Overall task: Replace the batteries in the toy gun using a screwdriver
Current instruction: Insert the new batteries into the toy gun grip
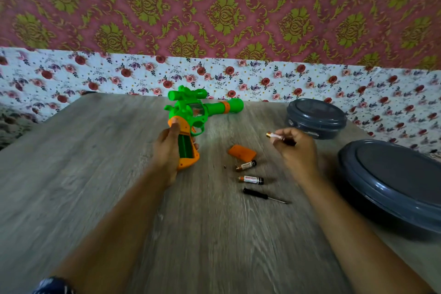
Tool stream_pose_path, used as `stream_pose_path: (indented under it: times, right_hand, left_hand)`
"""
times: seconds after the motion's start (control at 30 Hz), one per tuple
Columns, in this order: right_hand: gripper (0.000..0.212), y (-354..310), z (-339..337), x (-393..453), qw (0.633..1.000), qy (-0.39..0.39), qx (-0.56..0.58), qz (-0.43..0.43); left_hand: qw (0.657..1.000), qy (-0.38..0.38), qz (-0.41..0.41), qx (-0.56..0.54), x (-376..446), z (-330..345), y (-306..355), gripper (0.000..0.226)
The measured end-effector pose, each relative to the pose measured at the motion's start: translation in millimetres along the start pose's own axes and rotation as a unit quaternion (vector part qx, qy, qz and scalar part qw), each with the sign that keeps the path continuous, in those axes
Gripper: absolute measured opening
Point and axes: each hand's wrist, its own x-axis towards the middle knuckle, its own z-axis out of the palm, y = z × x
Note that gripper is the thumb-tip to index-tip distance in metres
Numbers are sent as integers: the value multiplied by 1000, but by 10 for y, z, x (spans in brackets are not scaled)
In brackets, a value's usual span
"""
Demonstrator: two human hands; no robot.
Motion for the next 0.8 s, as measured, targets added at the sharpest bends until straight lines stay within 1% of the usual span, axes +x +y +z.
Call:
stream_pose_path:
  times: [0.03,0.1,0.17,0.2,0.3,0.37,0.4,0.47,0.6,0.63,0.67,0.73,0.8]
  right_hand:
    - [11,-105,26,12,999,-1,31,-10]
    - [15,-365,144,28,995,-37,91,-31]
    - [17,-619,329,10,984,-82,151,-51]
    - [16,-713,452,-8,980,-96,163,-62]
    - [15,-772,782,-153,971,-119,197,-59]
    - [10,-668,940,-310,971,-123,189,-79]
    - [6,-613,969,-368,975,-120,153,-106]
    - [13,-536,982,-415,978,-114,92,-147]
    - [30,-547,940,-410,980,-109,113,-119]
    - [30,-549,932,-408,980,-114,114,-119]
    - [28,-541,926,-406,979,-120,109,-126]
    - [19,-532,928,-391,977,-126,88,-150]
    - [11,-533,927,-380,974,-127,95,-161]
  left_hand:
    - [1000,-4,-3,-12,7,-5,-7,53]
    - [999,-13,-17,-27,37,-22,-15,68]
    - [998,-11,-40,-38,50,-26,0,76]
    - [998,-8,-47,-45,51,-25,15,78]
    - [998,-12,-51,-41,13,12,37,82]
    - [999,-7,-40,-18,-17,23,17,78]
    - [1000,-2,-30,4,-34,38,12,75]
    - [999,6,-12,52,-52,53,1,80]
    - [996,11,22,87,-53,47,-45,97]
    - [995,7,35,94,-47,48,-42,94]
    - [994,5,49,100,-47,59,-38,84]
    - [991,6,80,104,-27,72,-38,54]
    - [991,1,98,95,-8,69,-64,37]
